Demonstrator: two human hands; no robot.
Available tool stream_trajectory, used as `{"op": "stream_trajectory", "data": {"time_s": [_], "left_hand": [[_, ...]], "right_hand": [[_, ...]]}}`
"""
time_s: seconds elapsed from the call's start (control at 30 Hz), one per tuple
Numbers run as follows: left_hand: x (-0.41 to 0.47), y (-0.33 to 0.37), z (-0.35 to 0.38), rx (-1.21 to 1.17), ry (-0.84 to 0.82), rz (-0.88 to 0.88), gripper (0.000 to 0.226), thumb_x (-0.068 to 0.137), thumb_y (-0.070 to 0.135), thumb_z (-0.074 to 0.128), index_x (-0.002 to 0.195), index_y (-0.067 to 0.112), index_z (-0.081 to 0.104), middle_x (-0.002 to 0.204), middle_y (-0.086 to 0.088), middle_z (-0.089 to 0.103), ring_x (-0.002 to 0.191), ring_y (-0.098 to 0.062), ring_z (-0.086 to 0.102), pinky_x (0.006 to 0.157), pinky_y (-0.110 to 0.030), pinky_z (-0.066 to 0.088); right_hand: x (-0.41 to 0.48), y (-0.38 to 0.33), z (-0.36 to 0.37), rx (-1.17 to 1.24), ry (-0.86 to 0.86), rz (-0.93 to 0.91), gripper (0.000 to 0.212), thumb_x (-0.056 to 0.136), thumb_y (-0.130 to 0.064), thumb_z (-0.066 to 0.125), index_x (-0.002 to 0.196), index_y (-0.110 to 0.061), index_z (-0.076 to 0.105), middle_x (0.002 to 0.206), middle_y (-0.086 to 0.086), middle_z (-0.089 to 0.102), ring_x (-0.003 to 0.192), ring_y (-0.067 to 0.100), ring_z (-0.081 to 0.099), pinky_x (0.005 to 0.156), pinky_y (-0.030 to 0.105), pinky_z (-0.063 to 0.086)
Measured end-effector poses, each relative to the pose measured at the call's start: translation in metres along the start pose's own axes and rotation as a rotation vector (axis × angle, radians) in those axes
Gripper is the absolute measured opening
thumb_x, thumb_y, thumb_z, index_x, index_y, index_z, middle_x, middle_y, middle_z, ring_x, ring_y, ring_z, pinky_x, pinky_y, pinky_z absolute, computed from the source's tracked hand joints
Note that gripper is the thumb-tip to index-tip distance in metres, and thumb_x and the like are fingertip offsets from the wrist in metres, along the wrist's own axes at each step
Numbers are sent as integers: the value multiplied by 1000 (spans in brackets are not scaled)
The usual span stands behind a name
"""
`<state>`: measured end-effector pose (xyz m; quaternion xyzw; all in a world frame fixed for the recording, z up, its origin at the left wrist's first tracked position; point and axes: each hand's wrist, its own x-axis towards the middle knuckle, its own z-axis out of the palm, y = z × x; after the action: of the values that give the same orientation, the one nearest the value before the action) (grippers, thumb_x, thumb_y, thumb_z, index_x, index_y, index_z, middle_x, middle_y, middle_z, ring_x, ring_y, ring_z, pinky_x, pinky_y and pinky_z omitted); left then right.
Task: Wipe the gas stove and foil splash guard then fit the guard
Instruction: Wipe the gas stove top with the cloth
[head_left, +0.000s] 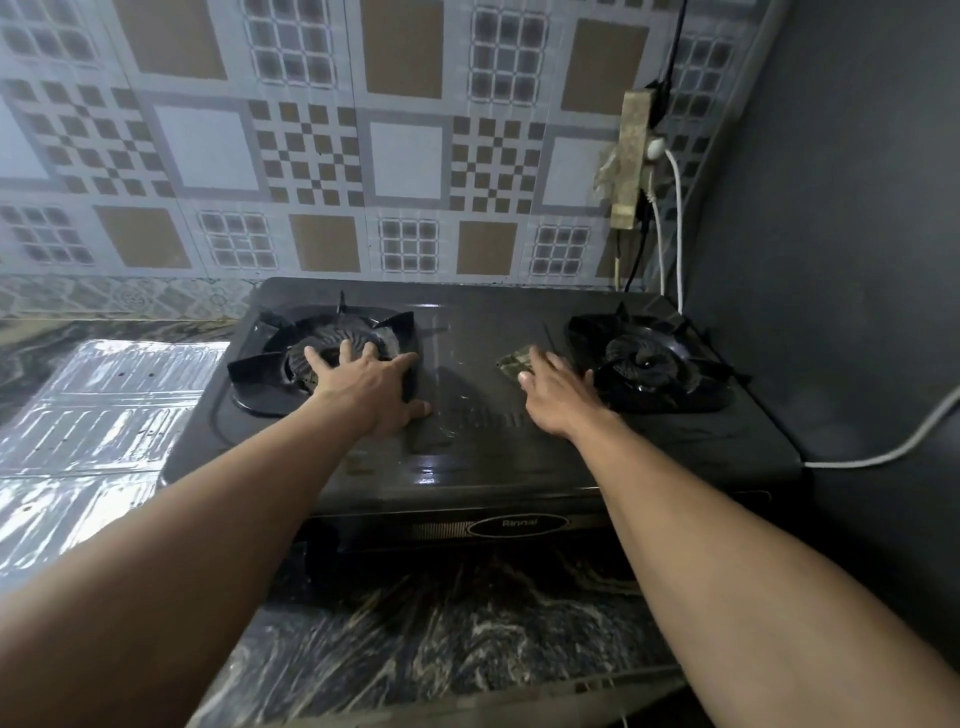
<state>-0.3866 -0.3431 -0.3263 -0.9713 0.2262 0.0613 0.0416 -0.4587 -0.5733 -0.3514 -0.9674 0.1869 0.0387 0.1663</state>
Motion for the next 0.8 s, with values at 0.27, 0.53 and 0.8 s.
{"op": "stream_trajectory", "data": {"time_s": [0.27,0.53,0.8], "left_hand": [[1,-1,-2,-3,12,25,81,83,79,45,152,45,22,161,-11,25,150,-41,9,108,-78,0],[0,-4,0,7,44,42,82,83,79,45,153,45,18,162,-12,20,150,-42,6,107,-79,1],[-15,-21,4,-12,79,14,95,83,78,46,157,38,2,166,-7,9,151,-41,0,108,-78,1]], "right_hand": [[-6,-5,0,153,67,12,22,105,-34,35,110,-28,56,130,8,57,131,31,45,120,54,5],[-9,-30,16,-38,140,219,54,105,-42,26,153,-17,27,162,18,19,150,35,11,119,57,6],[-10,-57,12,-41,-88,320,58,104,-43,22,157,-40,-1,163,12,-23,147,41,-22,111,69,-10]]}}
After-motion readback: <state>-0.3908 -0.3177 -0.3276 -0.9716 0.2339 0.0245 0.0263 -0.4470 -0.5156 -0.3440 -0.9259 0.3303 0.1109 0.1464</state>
